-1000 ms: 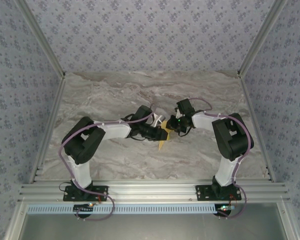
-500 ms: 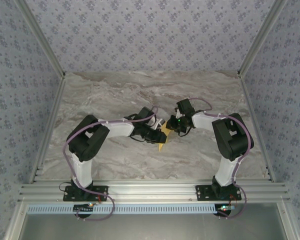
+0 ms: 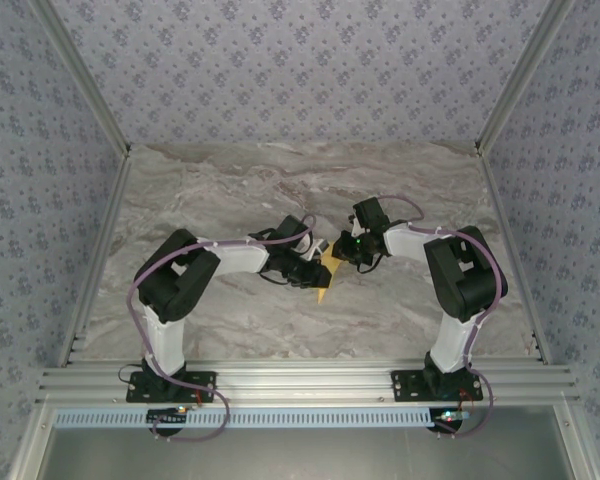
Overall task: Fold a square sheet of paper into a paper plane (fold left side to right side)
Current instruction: Fold the wing for the fifth time at the center of the table.
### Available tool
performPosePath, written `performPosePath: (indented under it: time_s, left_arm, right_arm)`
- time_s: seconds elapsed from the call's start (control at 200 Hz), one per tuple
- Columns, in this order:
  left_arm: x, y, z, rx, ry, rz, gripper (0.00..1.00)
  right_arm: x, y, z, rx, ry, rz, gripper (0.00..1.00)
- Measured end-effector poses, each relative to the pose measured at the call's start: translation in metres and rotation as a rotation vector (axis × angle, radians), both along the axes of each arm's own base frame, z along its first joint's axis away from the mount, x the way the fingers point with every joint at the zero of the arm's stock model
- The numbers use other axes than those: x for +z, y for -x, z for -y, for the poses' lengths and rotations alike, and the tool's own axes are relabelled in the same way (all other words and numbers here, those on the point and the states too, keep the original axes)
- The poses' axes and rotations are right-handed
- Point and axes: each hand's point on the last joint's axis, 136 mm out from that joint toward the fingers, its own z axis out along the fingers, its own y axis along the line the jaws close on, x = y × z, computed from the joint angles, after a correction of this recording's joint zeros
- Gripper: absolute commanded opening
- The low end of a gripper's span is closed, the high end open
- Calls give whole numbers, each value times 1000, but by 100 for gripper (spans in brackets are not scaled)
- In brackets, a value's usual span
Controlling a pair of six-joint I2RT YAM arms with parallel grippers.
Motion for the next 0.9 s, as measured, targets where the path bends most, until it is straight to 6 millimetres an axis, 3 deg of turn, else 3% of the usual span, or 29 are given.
performPosePath:
  time_s: [0.575,0.899]
  left_arm:
    - [-11,1,-1,2,-25,-16,22]
    - [-16,0,-4,13,-76,1,11]
  right_arm:
    - [0,0,-1,8,2,4,16]
    - [7,2,2,12,8,25,1]
